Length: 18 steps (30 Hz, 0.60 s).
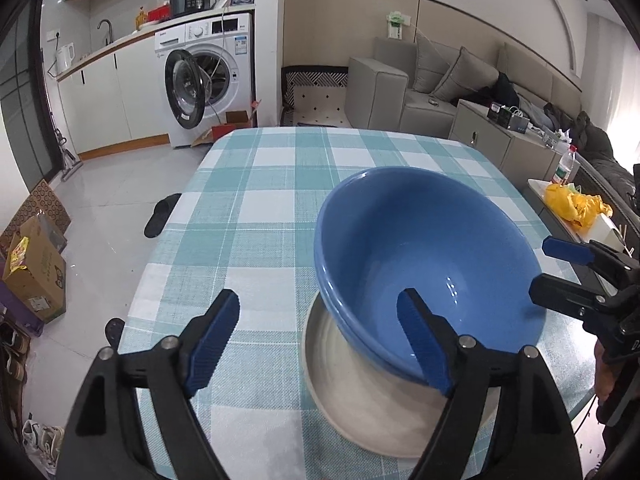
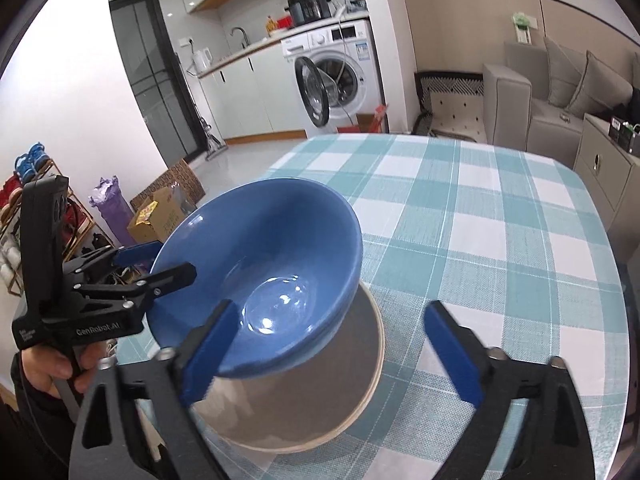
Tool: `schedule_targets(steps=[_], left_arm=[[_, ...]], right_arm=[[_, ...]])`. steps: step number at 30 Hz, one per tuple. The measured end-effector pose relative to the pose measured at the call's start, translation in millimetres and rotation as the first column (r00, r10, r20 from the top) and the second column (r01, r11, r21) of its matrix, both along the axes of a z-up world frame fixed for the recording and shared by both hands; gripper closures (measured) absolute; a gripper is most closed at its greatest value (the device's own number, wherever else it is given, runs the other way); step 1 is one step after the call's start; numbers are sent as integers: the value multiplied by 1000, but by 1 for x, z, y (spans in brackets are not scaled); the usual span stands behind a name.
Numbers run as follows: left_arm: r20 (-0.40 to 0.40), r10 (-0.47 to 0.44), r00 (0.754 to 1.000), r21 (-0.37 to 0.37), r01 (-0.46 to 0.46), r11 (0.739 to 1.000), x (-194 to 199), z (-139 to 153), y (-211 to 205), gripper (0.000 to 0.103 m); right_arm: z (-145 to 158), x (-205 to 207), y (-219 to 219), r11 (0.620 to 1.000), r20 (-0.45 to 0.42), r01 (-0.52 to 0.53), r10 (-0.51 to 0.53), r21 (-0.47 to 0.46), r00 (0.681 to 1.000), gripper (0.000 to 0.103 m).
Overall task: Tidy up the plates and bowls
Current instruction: 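Lower the stacked bowls onto the cream plates and open both grippers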
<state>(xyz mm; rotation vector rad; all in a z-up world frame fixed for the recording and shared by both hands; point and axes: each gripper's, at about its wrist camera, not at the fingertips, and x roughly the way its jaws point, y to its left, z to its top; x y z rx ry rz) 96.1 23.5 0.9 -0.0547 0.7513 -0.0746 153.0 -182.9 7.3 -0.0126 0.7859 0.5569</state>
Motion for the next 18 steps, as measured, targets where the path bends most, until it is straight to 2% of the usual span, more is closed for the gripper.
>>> schedule_targets(steps=[1, 4, 10, 18], left_arm=[[11, -1, 1000, -4, 1, 1000, -4, 1, 1, 20], [49, 11, 999, 15, -11, 1000, -16, 2, 1, 0], [146, 18, 989, 22, -22, 1000, -42, 4, 1, 0], [194, 31, 980, 44, -40, 998, -66, -7, -3, 0]], right_arm=[[-1, -5, -3, 1000, 16, -4, 4, 13, 1000, 1], [-3, -17, -9, 999, 41, -15, 13, 46, 999, 1], [-7, -44, -19, 996, 133, -23, 12, 81, 991, 1], [-15, -73, -29, 990, 180, -48, 23, 130, 983, 0]])
